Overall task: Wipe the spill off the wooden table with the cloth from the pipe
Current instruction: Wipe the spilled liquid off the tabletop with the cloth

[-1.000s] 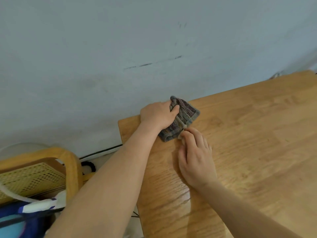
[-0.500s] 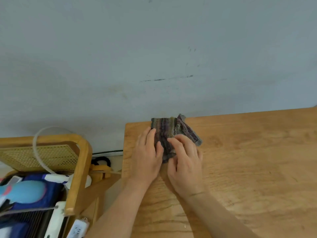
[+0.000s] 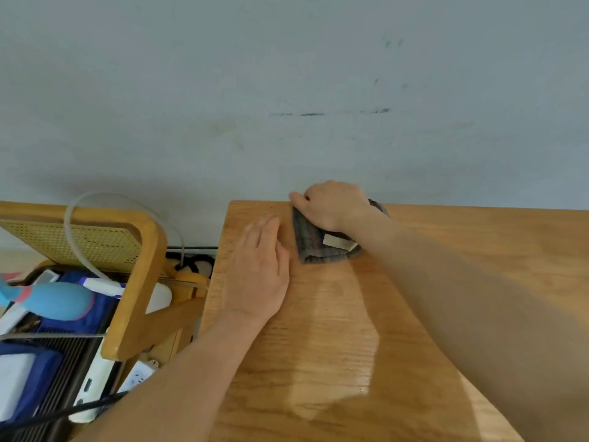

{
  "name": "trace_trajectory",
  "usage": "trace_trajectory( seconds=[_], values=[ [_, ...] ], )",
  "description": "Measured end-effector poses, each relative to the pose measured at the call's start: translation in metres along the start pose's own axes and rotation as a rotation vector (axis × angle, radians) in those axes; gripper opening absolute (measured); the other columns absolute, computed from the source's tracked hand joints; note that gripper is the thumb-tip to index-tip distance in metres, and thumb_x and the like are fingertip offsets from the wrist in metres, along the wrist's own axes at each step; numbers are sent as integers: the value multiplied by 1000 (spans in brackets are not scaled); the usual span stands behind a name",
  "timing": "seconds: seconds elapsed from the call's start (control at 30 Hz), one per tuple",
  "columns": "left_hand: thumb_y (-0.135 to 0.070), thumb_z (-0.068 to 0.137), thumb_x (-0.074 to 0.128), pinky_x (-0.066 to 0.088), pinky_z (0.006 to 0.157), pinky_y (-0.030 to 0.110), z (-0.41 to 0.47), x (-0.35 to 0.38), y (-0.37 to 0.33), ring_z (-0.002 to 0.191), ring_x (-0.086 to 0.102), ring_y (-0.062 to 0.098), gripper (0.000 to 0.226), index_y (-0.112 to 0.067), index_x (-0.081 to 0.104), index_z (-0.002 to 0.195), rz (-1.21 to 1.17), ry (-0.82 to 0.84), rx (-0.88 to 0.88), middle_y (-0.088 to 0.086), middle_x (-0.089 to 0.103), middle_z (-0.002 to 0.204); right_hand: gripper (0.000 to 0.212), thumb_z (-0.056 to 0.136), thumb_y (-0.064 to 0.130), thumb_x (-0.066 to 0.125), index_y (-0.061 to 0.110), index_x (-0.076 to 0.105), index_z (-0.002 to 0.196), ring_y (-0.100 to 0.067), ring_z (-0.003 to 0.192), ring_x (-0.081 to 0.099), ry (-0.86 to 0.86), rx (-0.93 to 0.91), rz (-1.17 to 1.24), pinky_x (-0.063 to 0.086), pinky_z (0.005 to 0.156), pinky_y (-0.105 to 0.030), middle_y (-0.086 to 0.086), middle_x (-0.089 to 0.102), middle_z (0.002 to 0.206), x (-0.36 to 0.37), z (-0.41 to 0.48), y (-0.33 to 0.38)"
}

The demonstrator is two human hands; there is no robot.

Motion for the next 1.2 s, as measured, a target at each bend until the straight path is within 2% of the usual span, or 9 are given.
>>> trace_trajectory(
  seconds=[0.23,0.4,0.5,0.6,0.8,0.9,1.0,1.1,1.2],
  values=[
    [-23,97,36,30,114,40,1,1,-4,134,39,24,43,-5,50,134,92,27,-3,10,48,142,57,99,48,22,10,60,80,-30,76,54,28,328,-120,37,63,-35,-14,64,92,-20,-61,-134],
    [-24,98,36,30,114,40,0,1,-5,134,39,25,43,-5,49,134,118,33,-2,11,48,141,52,103,39,20,12,65,108,-35,107,61,-62,144,-143,44,83,-41,-18,65,119,-8,-30,-30],
    [-21,96,37,32,112,42,1,1,-2,131,41,26,42,-3,48,133,114,22,23,13,49,139,47,102,40,22,17,60,87,-29,82,59,-138,47,-95,39,66,-35,-12,69,103,4,-9,29],
    [-21,97,38,33,112,42,2,0,-2,131,41,26,40,-4,49,132,107,32,31,12,48,139,45,101,43,25,16,60,92,-31,85,62,-188,51,-51,39,72,-39,-10,70,97,6,-25,5],
    [-23,98,37,32,112,43,-1,-2,-4,135,38,26,42,-7,47,135,125,86,14,10,45,143,41,99,43,24,20,54,86,-34,100,58,-284,495,-111,35,93,-47,-9,66,97,-13,-130,-157],
    [-21,96,39,30,113,45,1,-3,-3,137,35,29,43,-6,45,137,184,87,-22,12,42,146,43,99,38,22,15,58,91,-35,103,56,-329,604,-70,34,98,-48,-9,64,98,-14,-137,-171],
    [-24,95,36,21,116,48,-7,8,-45,142,24,32,50,-8,36,143,155,119,-111,15,31,153,38,99,28,29,14,63,101,-34,101,62,-275,476,-101,41,88,-46,-11,68,106,-6,-98,-112],
    [-37,96,25,8,120,41,-30,38,-122,147,5,26,65,-5,11,151,25,149,-159,14,11,160,37,101,31,32,13,63,102,-31,98,63,-289,220,-38,39,84,-43,-8,69,105,7,-68,-46],
    [-41,97,17,3,120,41,-50,54,-148,148,-1,24,67,-4,3,152,94,147,-219,13,3,160,40,102,35,27,13,60,105,-30,98,61,-254,50,-9,36,84,-44,-7,67,107,4,-74,-57]
  ],
)
Point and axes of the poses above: each hand's wrist, its own z-axis towards the middle knuckle, its own x-axis out of the palm, y = z × x, the point moved 2 cm from there along z, towards the middle knuckle
